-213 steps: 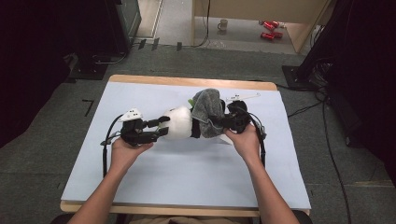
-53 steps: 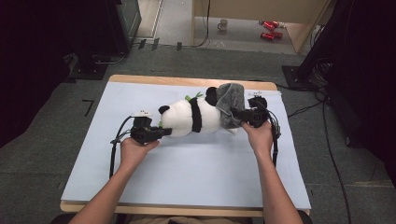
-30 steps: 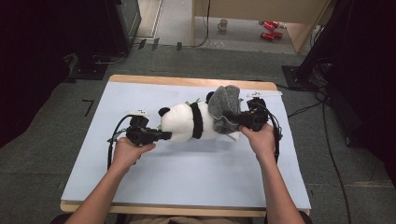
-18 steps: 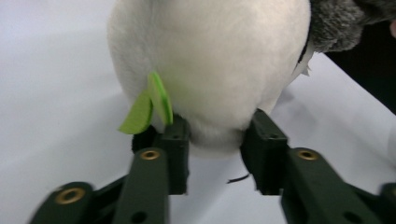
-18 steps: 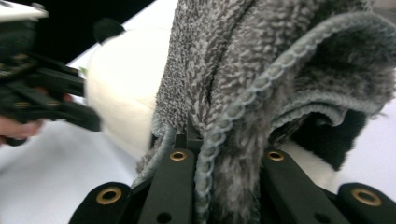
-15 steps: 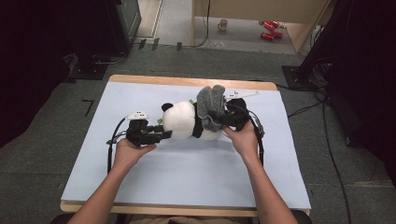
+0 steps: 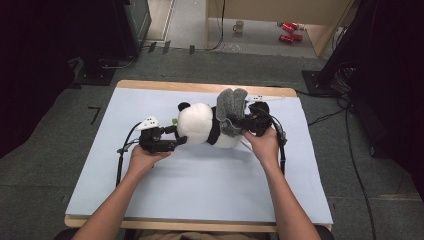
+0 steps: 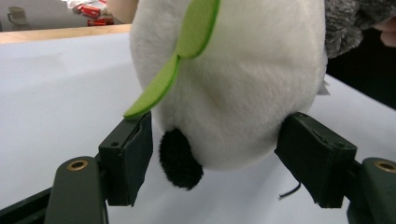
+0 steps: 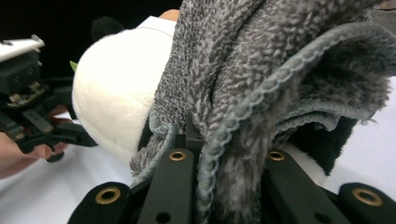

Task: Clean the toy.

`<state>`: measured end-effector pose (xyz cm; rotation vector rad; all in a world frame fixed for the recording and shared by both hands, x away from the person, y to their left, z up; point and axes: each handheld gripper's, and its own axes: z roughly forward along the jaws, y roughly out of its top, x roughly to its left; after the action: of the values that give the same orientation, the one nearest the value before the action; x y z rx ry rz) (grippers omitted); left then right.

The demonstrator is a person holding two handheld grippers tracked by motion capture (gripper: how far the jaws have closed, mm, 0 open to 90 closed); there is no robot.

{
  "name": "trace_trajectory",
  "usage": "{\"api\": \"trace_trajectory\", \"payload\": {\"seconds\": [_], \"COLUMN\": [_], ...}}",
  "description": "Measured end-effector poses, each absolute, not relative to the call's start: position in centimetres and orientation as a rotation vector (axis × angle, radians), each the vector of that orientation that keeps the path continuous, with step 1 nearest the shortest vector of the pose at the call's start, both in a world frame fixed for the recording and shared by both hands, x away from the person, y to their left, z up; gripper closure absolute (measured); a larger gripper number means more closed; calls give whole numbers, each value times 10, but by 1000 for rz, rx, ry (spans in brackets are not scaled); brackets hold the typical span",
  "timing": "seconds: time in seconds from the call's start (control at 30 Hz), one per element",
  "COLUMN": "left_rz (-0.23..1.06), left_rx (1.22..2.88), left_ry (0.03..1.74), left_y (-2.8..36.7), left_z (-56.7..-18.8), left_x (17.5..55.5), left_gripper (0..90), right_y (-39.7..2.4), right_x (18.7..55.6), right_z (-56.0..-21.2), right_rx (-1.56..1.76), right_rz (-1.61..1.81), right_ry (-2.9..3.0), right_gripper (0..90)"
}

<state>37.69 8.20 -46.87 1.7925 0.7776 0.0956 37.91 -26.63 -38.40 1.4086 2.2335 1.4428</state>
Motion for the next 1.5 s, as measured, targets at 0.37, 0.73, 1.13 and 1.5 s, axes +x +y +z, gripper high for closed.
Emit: {"api": "trace_trajectory", "payload": {"seconds": [0.37,0.73,1.13,1.5], "left_rz": [136,-100,-100,-106], "left_rx": [1898,1819,1823,1836], "left_ry": [841,863,943,1038], "left_y": [67,72,57,60], "left_z": [-463,-449,-444,-453], "left_x": [366,361,340,347], "left_gripper": [597,743,721,705], "right_y": [-262,-251,-182,-180], "right_x": [376,354,341,353], "right_z": [-382,-339,-356,-382], "right_rx": [1397,1276,1214,1242], "right_rz": [1479,1575,1643,1432], "right_ry": [2237,2194,2416,2421], "right_gripper": [810,808,805,807]}}
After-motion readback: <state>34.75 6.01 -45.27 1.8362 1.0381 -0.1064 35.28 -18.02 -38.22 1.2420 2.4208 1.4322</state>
